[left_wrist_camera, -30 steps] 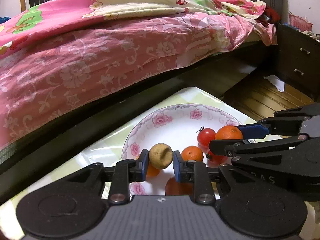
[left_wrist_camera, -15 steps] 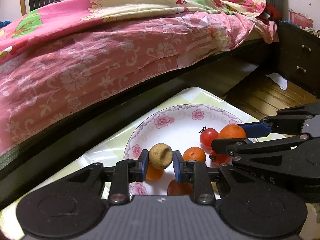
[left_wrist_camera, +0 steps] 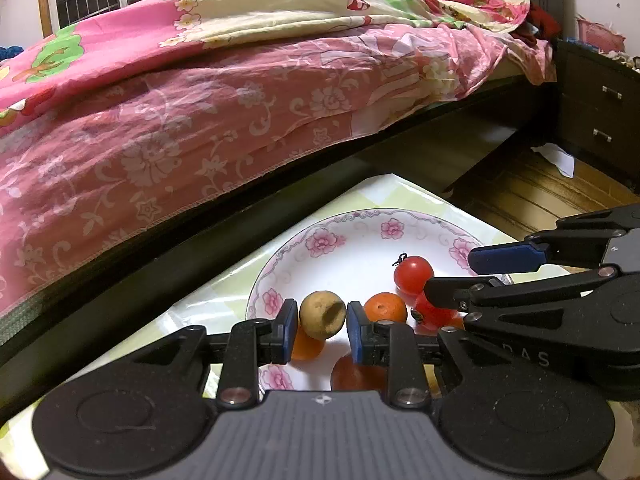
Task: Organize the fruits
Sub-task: 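Lower both fruits into the plate and open both tools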
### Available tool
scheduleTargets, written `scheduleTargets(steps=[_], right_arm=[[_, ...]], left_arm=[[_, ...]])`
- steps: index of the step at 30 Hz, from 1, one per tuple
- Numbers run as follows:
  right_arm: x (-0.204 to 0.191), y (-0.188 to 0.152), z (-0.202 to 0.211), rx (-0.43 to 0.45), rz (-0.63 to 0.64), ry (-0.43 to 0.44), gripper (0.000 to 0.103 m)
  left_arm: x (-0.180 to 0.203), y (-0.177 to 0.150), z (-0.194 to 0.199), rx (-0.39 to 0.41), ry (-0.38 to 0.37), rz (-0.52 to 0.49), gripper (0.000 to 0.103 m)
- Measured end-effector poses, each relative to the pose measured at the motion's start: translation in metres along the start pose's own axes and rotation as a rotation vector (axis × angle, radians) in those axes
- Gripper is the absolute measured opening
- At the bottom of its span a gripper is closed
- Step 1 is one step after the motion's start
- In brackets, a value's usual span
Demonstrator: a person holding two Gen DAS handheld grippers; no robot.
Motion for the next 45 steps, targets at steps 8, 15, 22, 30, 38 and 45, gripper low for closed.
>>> scheduleTargets(steps=[8, 15, 22, 30, 38, 45], right_arm=[[0.0, -0.001, 0.004, 0.009, -0.002, -0.003, 0.037], [0.001, 0.0, 0.011, 0.028, -0.01, -0.004, 0.039], [0.0, -0.002, 0.022, 0.038, -0.015, -0.009, 0.039], [-0.003, -0.003, 0.03, 0.043, -0.017, -0.017, 0.039], [-0.002, -0.004, 0.031, 0.036, -0.018, -0.023, 0.04], [-0.001, -0.006, 0.035, 0.037, -0.025, -0.033, 0.04]], left_arm=[[0.0, 0.001, 0.006, 0.007, 0.013, 0.002, 0.035], [-0.002, 0.002, 0.015, 0.016, 0.021, 0.02, 0.04], [-0.002, 0.0, 0.029, 0.022, 0.03, 0.036, 0.046], [-0.001, 0.001, 0.04, 0.03, 0.04, 0.028, 0.048], [0.001, -0.001, 0.041, 0.029, 0.053, 0.034, 0.054], [0.001, -0.004, 0.043, 0.023, 0.074, 0.051, 0.067]])
Point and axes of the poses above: each gripper's, at about its wrist camera, not at the fingertips, and z roughly against the way its jaws point, x to its right, y to its top, the point moved 1 cm from there along -z, roughly the way its jaws point, and after that the axes turned 1 degree about x, right-handed, at the moved point
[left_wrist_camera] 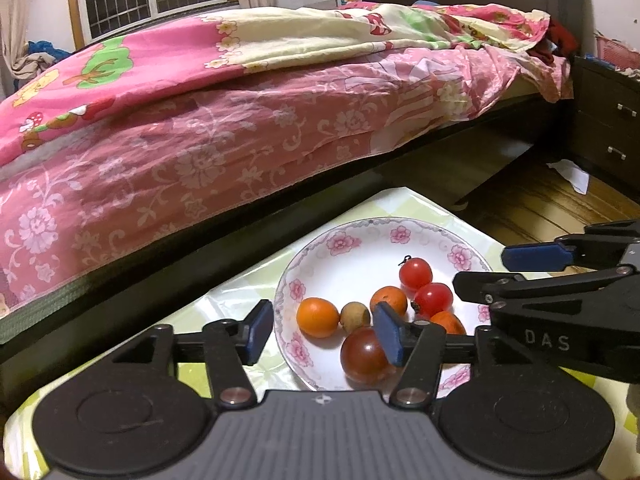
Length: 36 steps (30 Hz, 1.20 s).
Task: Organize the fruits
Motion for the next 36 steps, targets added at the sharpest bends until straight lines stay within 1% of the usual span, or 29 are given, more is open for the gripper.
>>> scheduleTargets(steps=[6, 11, 13, 18, 24, 36], right_arm=[[0.001, -0.004, 0.008, -0.002, -0.005, -0.01, 0.041], [0.001, -0.007, 0.016, -0.002, -0.012, -0.012, 0.042], [0.0, -0.008, 0.019, 0.002, -0.01, -0.013, 0.045], [-0.005, -0.011, 0.026, 0.012, 0.011, -0.025, 0.045], [-0.005, -0.014, 0.033, 0.016, 0.0, -0.026, 0.045], [-0.013, -0.03, 0.057, 0.0, -0.029, -0.021, 0.045]], left_arm=[[-0.002, -0.006, 0.008, 0.003, 0.014, 0.023, 0.082], [-0.003, -0.013, 0.015, 0.004, 0.041, 0.031, 0.09], [-0.003, -0.016, 0.017, 0.004, 0.051, 0.031, 0.091], [-0.002, -0.021, 0.023, 0.001, 0.077, 0.03, 0.098], [-0.002, -0.027, 0.03, 0.001, 0.077, 0.044, 0.101], [-0.004, -0.047, 0.056, -0.017, 0.062, 0.089, 0.102]])
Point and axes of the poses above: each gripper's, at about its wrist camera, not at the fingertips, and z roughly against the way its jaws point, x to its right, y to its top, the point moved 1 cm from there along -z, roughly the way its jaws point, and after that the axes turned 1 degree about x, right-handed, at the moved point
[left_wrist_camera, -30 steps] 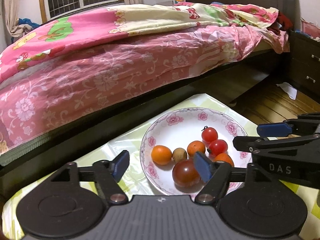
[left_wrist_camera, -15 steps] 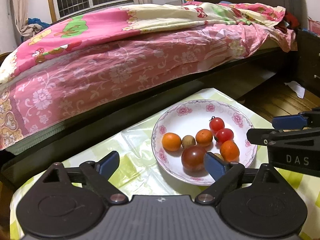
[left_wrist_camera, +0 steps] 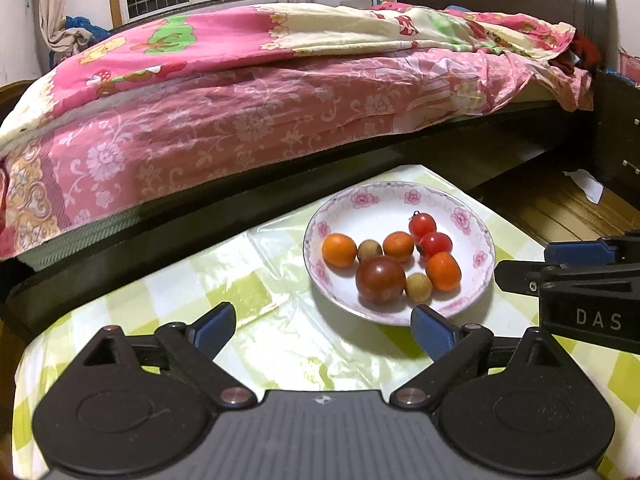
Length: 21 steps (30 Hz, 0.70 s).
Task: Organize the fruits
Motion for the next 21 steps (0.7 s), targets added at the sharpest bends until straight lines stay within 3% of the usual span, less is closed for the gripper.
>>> scheduleTargets(steps=[21], right_arm=[[-0.011, -0.028, 0.039, -0.014, -0.016, 0.007, 0.046]], left_arm=[[0.004, -0.026, 0.038, -0.011, 0.004, 0.011, 0.102]])
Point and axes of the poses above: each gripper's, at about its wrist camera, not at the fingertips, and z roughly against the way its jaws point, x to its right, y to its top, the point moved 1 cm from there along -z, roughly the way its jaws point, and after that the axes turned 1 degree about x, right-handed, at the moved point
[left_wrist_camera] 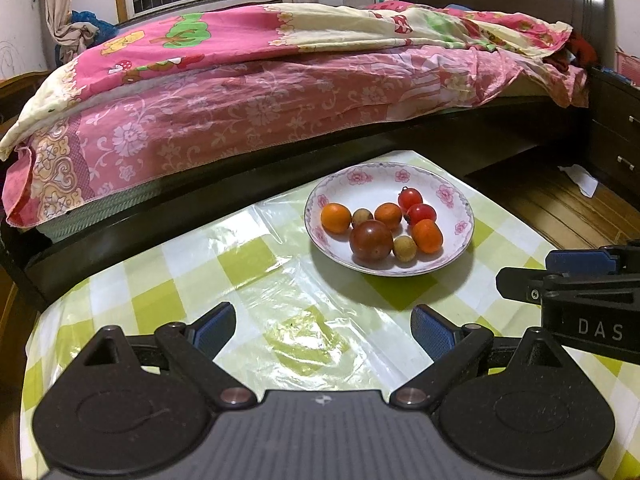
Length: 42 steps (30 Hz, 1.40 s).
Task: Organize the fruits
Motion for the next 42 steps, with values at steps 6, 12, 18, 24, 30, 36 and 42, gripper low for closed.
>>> scheduleTargets(steps=[6, 12, 18, 24, 30, 36, 42], right_arm=[[0.0, -0.003, 0.004, -0.001, -0.01, -0.002, 0.046], [-0.001, -0.008, 0.009, -0.008, -0.013, -0.003, 0.046], [-0.004, -0.013, 0.016, -0.018, -0.016, -0.002, 0.046], [-0.008, -0.023, 0.024, -0.035, -0.011, 0.0, 0.046], [-0.014, -0.034, 0.035, -0.055, -0.011, 0.002, 0.046], [-0.019, -0.042, 0.047, -0.065, -0.025, 0.025, 0.047], [-0.025, -0.054, 0.059, -0.078, -0.028, 0.035, 0.047]], left_arm=[[0.001, -0.003, 0.004, -0.003, -0.005, 0.015, 0.102], [0.002, -0.01, 0.01, -0.011, 0.0, 0.018, 0.102], [0.003, -0.019, 0.017, -0.021, 0.003, 0.028, 0.102], [0.003, -0.031, 0.026, -0.046, 0.006, 0.028, 0.102], [0.002, -0.043, 0.037, -0.059, 0.004, 0.031, 0.102], [0.001, -0.052, 0.049, -0.061, 0.023, 0.04, 0.102], [0.001, -0.062, 0.06, -0.066, 0.024, 0.039, 0.102]])
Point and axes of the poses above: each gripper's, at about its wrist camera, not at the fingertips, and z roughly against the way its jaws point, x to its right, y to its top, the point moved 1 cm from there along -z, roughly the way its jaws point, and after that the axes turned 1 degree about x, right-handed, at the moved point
